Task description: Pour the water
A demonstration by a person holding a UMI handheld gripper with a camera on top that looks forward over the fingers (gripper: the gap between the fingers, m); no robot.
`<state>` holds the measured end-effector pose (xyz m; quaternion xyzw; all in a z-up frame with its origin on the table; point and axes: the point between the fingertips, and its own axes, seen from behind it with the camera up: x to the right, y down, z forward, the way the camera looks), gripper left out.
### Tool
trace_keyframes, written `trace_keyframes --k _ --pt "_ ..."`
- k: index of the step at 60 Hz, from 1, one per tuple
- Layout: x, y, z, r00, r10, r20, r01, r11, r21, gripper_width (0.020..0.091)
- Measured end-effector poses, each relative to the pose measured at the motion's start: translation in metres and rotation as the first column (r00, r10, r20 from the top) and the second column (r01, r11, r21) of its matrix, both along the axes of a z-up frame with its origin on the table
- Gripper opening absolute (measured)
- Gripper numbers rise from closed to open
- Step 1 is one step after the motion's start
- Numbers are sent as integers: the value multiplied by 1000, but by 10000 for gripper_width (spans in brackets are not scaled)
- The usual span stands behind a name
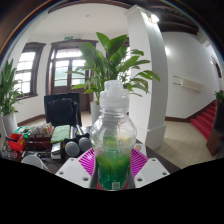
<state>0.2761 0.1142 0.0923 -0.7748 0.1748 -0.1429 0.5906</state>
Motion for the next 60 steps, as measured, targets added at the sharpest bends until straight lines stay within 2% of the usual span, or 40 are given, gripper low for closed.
trace_keyframes --k 4,6,7,11,13,24,33,47,60 --pt "0 1 -1 1000 2 11 -2 1000 -8 483" --pt "0 0 -3 1000 -2 13 2 1000 -24 533" --pt "2 0 -9 1000 -3 14 3 999 -40 572" --pt "3 -9 -23 1000 -16 18 18 994 -107 808" --pt "1 -14 -23 1000 -14 16 16 993 -115 849" --pt "-39 -63 -21 998 34 -45 -39 993 -116 840" --pt "-91 -125 4 996 86 -25 -88 989 -119 838" --pt "-183 -196 47 974 226 15 -220 960 -175 833" --pt "-267 -223 78 925 379 8 -374 916 -145 833"
